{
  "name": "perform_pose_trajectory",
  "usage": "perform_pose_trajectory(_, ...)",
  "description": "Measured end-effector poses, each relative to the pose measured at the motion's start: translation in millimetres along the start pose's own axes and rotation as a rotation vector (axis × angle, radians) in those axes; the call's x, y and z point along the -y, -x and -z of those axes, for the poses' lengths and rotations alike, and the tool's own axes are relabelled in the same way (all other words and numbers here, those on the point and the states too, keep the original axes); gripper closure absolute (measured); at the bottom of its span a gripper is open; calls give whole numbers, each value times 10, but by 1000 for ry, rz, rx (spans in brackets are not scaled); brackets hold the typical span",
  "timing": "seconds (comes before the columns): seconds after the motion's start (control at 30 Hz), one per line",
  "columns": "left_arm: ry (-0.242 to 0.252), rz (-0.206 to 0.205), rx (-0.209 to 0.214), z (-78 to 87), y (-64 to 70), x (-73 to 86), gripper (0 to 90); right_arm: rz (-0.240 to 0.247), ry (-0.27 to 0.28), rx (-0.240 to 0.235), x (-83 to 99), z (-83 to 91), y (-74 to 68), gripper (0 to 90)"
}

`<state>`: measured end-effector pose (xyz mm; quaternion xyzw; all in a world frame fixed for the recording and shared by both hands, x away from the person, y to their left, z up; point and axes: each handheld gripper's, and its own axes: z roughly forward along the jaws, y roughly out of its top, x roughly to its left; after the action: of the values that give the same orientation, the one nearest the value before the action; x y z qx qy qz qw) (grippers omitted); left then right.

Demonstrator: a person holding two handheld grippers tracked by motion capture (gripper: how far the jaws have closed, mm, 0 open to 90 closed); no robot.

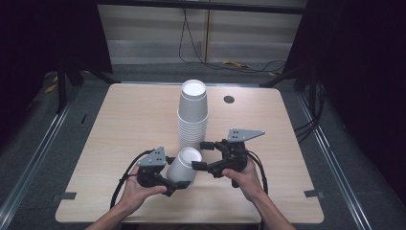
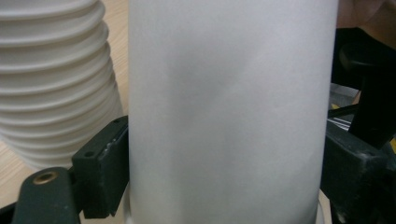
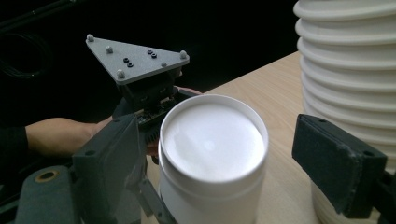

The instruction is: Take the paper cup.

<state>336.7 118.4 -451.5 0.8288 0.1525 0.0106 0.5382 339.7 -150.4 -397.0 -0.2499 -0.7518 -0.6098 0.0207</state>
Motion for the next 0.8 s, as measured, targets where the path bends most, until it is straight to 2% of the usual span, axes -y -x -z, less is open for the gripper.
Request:
perform_pose_trajectory(0.23,-18,-1,-11,58,-24,14,151,21,-8,13,-12,82,13,144)
perform_pose_trajectory(0.3,-18,6,-1,67,-24,13,151,30,-25,18,-14,97,10,144)
perform_pose_trajectory(0.4,-25,4,-3,78,-26,10,151,31,-80,41,-15,113,21,144)
perform_pose_trajectory(0.53,-42,-6,-9,84,-27,-4,151,27,-101,45,2,130,39,144)
perform_pose_trajectory(0.63,-48,-8,7,109,-16,-45,150,22,-111,41,10,139,47,144)
perform_pose_trajectory(0.7,-60,-24,1,124,-12,-70,151,22,-122,35,13,142,49,144)
perform_pose_trajectory(0.8,-74,-22,0,127,-17,-79,151,24,-155,14,24,131,54,144)
